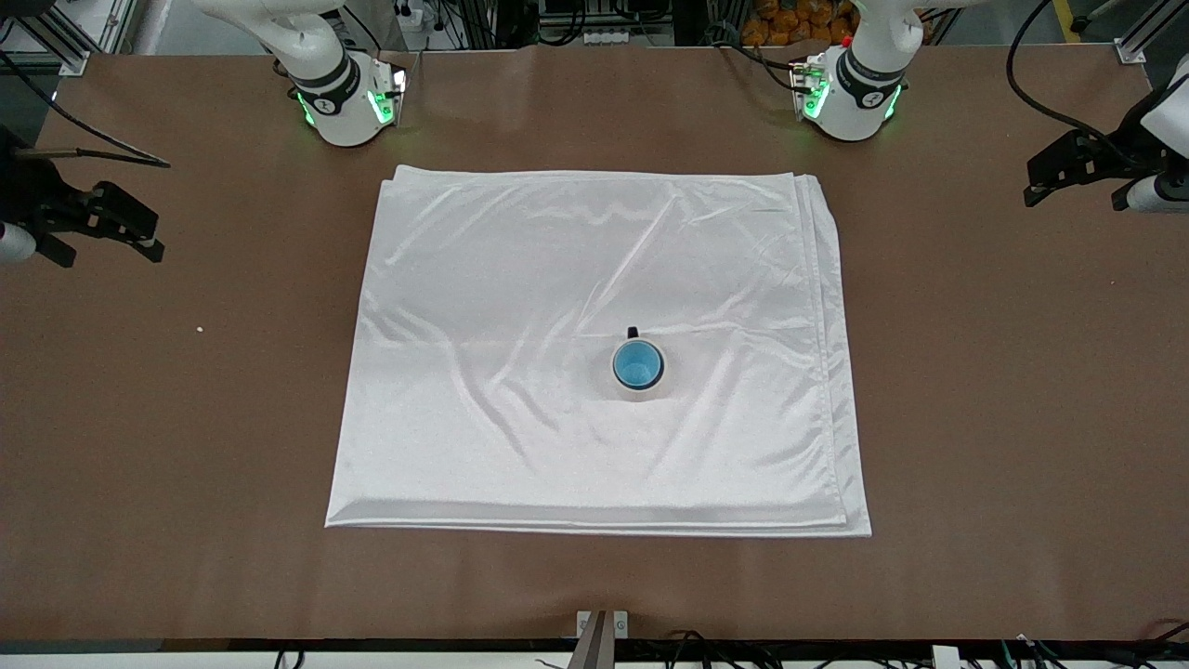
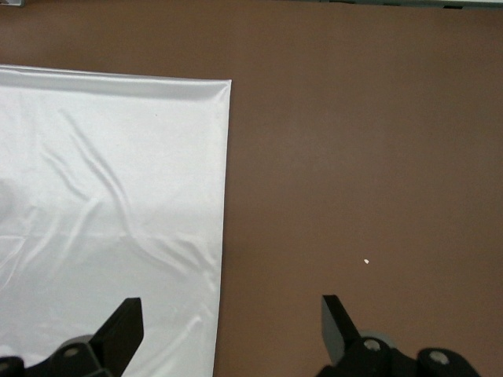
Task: Place blue cup into white mug on cloth
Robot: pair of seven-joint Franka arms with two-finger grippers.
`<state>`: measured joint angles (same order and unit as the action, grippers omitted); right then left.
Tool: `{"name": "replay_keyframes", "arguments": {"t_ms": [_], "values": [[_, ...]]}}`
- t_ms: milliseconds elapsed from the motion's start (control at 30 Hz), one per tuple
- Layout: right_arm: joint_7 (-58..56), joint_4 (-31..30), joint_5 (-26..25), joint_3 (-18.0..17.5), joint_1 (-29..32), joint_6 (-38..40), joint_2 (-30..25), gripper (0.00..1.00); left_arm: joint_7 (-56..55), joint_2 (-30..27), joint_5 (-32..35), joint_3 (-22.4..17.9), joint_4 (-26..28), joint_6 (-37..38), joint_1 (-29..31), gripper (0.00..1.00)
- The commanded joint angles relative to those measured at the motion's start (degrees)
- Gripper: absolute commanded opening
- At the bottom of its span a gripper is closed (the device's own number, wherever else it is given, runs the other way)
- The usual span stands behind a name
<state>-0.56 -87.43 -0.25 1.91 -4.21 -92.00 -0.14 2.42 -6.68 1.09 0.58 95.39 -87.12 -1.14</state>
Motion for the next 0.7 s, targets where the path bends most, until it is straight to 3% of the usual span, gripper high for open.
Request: {"name": "replay_keyframes", "arguments": {"t_ms": [0, 667], "values": [[-0.58, -0.11, 0.16, 0.03, 0.08, 0.51, -0.65, 1.0, 1.27, -1.49, 1.02, 0.48, 1.21, 0.38, 0.52, 1.0], [-0.58, -0.47, 0.87, 0.11, 0.16, 0.59, -0.83, 1.0, 1.1, -1.49, 1.02, 0.48, 1.21, 0.46, 0.44, 1.0]]}}
